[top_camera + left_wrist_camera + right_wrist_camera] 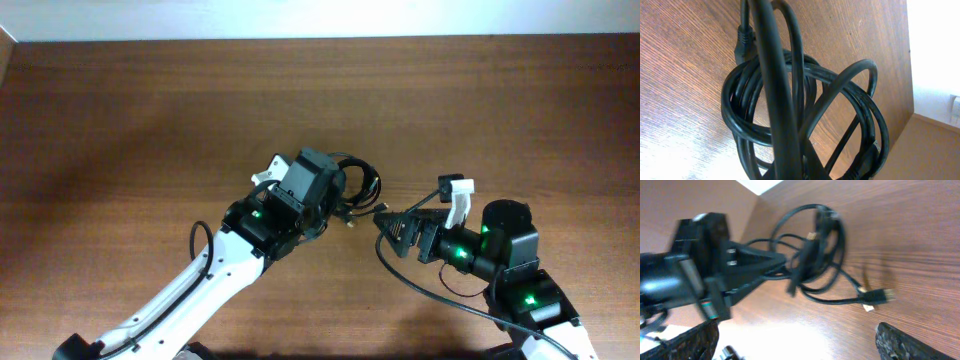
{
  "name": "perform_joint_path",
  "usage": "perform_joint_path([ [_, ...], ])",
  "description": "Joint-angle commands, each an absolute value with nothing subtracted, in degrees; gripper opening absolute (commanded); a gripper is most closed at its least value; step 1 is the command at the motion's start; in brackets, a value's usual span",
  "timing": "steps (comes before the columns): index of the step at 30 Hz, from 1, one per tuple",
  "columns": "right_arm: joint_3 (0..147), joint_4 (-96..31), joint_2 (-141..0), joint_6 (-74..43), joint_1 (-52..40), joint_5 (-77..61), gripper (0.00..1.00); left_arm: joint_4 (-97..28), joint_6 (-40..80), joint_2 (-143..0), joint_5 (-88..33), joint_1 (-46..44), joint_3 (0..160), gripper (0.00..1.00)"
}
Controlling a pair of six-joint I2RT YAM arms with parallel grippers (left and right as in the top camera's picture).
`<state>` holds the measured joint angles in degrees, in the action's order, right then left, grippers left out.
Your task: Untangle cables
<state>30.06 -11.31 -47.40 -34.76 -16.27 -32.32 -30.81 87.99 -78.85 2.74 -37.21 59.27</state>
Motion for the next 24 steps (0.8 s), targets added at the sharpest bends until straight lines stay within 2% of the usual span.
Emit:
perform_joint_path([
  [1, 31.1, -11.7, -46.9, -35.0, -16.1, -27.8, 0.99, -30.5, 89.3, -77.8, 2.1, -37.4, 60.9, 0.0],
  [14, 31.1, -13.1, -49.1, -34.9, -16.1, -25.4, 0.99, -27.4, 91.9, -77.8, -0.3, -43.0, 60.9, 0.0],
  [24, 31.1, -17.4, -49.6, -34.9, -16.0, -18.1, 0.99, -26.6, 91.9, -77.1, 1.4, -42.7, 60.9, 0.0],
])
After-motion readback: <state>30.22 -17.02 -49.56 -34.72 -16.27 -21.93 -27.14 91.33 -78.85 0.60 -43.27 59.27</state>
